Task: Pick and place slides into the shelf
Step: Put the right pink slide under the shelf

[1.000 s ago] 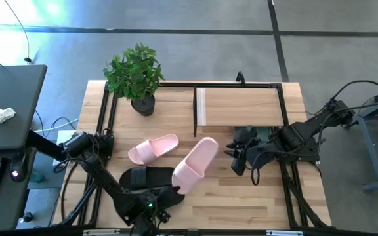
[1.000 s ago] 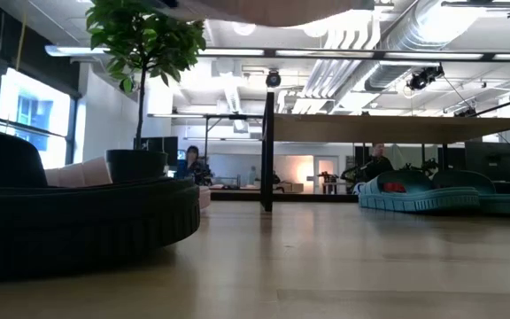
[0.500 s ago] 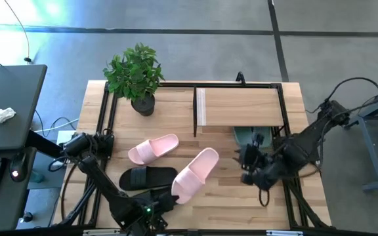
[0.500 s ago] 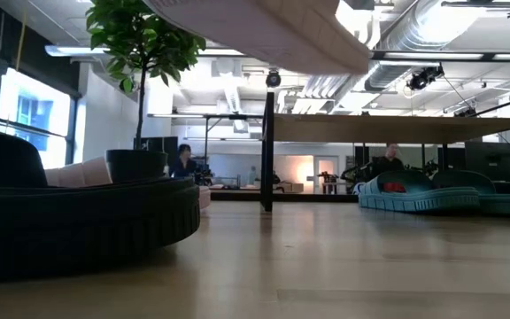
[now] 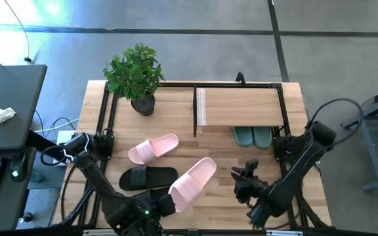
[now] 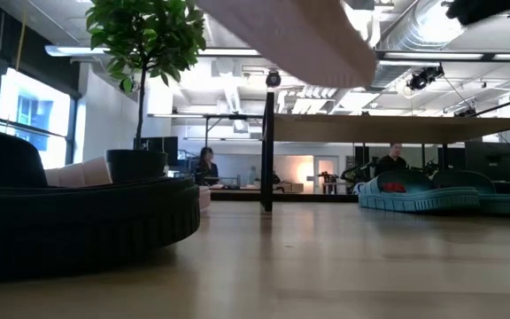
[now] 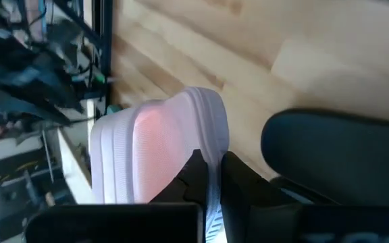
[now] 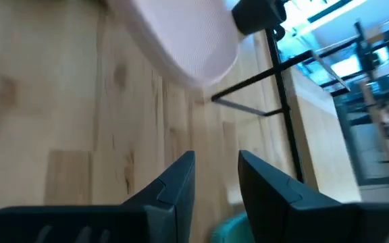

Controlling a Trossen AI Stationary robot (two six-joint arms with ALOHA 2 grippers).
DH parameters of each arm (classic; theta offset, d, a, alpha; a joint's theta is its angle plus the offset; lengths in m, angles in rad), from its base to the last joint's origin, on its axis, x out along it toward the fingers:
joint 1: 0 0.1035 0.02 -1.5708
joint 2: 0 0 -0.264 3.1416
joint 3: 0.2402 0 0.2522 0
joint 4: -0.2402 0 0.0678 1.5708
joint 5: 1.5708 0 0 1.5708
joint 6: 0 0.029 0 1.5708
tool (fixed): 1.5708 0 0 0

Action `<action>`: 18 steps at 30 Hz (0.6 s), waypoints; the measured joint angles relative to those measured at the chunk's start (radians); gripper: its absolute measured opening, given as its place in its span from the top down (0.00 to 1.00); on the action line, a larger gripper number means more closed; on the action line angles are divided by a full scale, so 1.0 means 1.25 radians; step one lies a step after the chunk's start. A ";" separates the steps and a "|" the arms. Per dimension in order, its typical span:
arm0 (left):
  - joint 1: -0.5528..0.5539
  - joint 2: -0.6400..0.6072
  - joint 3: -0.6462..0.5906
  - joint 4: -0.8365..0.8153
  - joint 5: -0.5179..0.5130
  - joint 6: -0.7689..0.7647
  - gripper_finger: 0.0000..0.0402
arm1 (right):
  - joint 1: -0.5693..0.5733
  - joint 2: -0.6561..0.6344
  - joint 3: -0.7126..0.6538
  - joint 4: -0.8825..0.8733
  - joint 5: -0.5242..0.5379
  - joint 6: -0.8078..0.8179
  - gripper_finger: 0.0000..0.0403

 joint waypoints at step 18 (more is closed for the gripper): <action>0.036 -0.002 0.159 -0.013 0.205 0.022 0.99 | 0.140 0.152 -0.125 -0.056 0.047 0.318 0.74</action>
